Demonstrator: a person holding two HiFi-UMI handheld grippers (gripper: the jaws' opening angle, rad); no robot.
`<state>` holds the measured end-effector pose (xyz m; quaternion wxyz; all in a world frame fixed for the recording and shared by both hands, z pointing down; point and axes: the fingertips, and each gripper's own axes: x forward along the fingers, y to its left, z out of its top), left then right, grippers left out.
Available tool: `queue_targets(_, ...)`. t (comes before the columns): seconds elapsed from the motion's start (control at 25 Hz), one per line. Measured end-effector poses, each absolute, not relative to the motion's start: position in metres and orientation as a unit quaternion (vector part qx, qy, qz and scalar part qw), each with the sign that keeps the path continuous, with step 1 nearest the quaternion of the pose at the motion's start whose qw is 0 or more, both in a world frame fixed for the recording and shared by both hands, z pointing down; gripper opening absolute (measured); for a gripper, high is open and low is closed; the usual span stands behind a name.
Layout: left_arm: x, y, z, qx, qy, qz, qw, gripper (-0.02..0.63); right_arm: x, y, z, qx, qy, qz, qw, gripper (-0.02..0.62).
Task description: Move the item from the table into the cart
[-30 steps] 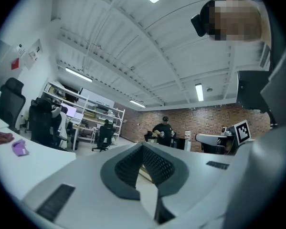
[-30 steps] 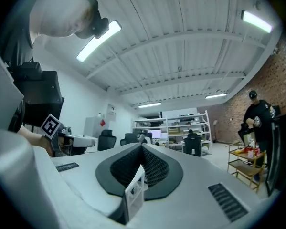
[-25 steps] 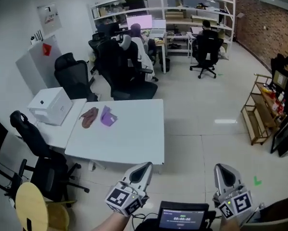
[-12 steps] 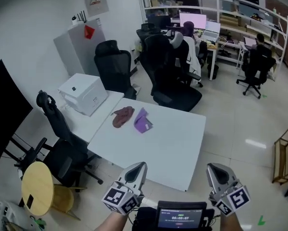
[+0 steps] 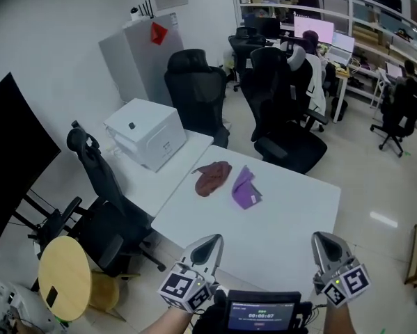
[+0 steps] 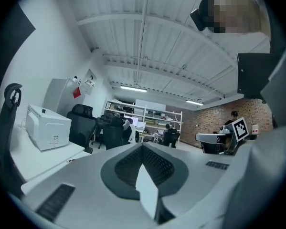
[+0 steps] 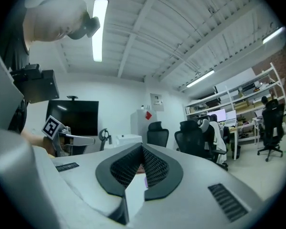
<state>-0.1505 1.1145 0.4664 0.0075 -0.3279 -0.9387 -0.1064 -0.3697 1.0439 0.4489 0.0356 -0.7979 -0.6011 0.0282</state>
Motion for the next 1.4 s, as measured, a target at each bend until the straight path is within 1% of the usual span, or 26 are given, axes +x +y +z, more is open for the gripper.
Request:
queue_targets(0.2,-0.091,1.220,0.479,-0.299,-0.947,-0.112,0.011,0.000,-0.300,1.155,0.474,-0.798,-0.601,0.004,0.054,0.008)
queue_targets(0.36,-0.077,1.282,0.494,-0.288,-0.951,-0.117,0.005,0.000,-0.262,1.227,0.501,-0.811,-0.580,-0.014,0.075,0.008)
queue_targets(0.48,-0.074,1.324,0.510,-0.298,-0.947,-0.117,0.023,0.000,-0.252,1.272,0.507,-0.823,-0.563,-0.010,0.080,0.008)
queue_targets(0.52,-0.075,1.335,0.513,-0.302,-0.946,-0.118,0.030,0.000,-0.251,1.283,0.506,-0.828,-0.555,-0.004,0.083,0.083)
queue_targets(0.56,-0.077,1.345,0.513,-0.305,-0.944,-0.119,0.036,0.000,-0.251,1.296,0.506,-0.832,-0.548,-0.003,0.086,0.129)
queue_targets(0.64,-0.080,1.364,0.510,-0.308,-0.943,-0.121,0.038,0.000,-0.255,1.323,0.512,-0.837,-0.541,-0.011,0.085,0.129)
queue_targets(0.72,-0.083,1.387,0.511,-0.311,-0.942,-0.119,0.041,0.000,-0.258,1.351,0.526,-0.838,-0.536,-0.017,0.100,0.129)
queue_targets(0.76,-0.082,1.400,0.514,-0.314,-0.941,-0.117,0.046,0.000,-0.257,1.366,0.533,-0.839,-0.532,-0.016,0.115,0.175)
queue_targets(0.8,-0.080,1.415,0.520,-0.318,-0.940,-0.117,0.052,0.000,-0.253,1.380,0.540,-0.838,-0.529,-0.015,0.128,0.237)
queue_targets(0.84,-0.077,1.431,0.527,-0.320,-0.938,-0.119,0.057,0.000,-0.249,1.395,0.546,-0.837,-0.530,-0.018,0.135,0.250)
queue_targets(0.92,-0.071,1.460,0.541,-0.314,-0.939,-0.127,0.061,0.000,-0.242,1.425,0.565,-0.830,-0.539,-0.049,0.136,0.254)
queue_targets(1.0,-0.068,1.484,0.555,-0.282,-0.947,-0.140,0.061,0.000,-0.239,1.454,0.588,-0.810,-0.562,-0.092,0.138,0.336)
queue_targets(1.04,-0.066,1.495,0.564,-0.261,-0.952,-0.145,0.066,0.000,-0.237,1.467,0.599,-0.797,-0.577,-0.102,0.144,0.353)
queue_targets(1.12,-0.057,1.520,0.580,-0.226,-0.960,-0.146,0.080,0.000,-0.228,1.494,0.619,-0.775,-0.601,-0.104,0.165,0.356)
queue_targets(1.24,-0.043,1.557,0.597,-0.206,-0.963,-0.149,0.089,0.000,-0.217,1.528,0.658,-0.752,-0.617,-0.137,0.187,0.356)
queue_targets(1.4,-0.047,1.592,0.617,-0.207,-0.959,-0.165,0.099,0.000,-0.231,1.561,0.705,-0.715,-0.643,-0.157,0.226,0.357)
